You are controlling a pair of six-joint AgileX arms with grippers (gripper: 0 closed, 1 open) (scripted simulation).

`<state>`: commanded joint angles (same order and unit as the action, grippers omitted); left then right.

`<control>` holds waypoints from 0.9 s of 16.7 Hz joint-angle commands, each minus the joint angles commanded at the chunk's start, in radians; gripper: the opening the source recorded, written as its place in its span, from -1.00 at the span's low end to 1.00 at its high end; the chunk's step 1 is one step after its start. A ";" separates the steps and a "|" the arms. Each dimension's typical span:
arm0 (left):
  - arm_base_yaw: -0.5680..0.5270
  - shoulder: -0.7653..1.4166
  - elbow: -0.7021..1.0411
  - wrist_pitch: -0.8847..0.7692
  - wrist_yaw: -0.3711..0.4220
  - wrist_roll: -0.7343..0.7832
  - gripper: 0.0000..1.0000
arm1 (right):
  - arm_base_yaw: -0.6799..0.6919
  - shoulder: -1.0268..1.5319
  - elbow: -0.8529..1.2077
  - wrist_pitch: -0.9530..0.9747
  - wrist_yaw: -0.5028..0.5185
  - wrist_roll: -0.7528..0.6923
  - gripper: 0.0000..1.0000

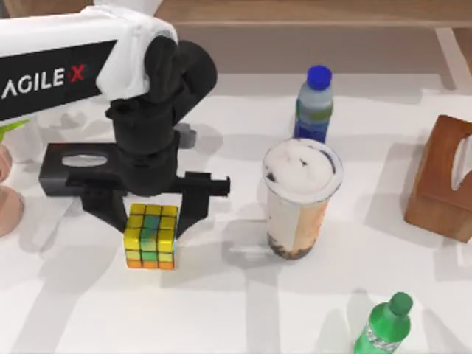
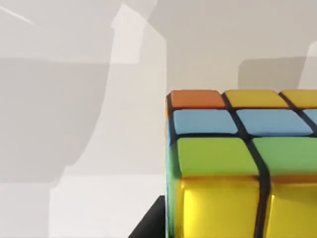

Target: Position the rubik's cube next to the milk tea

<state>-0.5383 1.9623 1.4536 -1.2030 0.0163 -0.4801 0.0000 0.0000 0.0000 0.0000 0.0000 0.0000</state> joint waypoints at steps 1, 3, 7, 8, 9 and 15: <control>0.000 0.000 -0.003 0.002 0.002 0.001 -1.00 | 0.000 0.000 0.000 0.000 0.000 0.000 1.00; -0.003 0.001 -0.006 0.022 0.003 -0.003 -1.00 | 0.000 0.000 0.000 0.000 0.000 0.000 1.00; -0.011 0.006 0.001 0.117 -0.002 -0.029 -1.00 | 0.000 0.000 0.000 0.000 0.000 0.000 1.00; -0.012 0.010 0.002 0.145 -0.005 -0.036 -1.00 | 0.000 0.000 0.000 0.000 0.000 0.000 1.00; -0.014 0.017 0.000 0.168 -0.008 -0.042 -1.00 | 0.000 0.000 0.000 0.000 0.000 0.000 1.00; -0.016 0.032 -0.011 0.188 -0.011 -0.047 -1.00 | 0.000 0.000 0.000 0.000 0.000 0.000 1.00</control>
<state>-0.5544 1.9939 1.4424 -1.0151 0.0055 -0.5272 0.0000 0.0000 0.0000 0.0000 0.0000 0.0000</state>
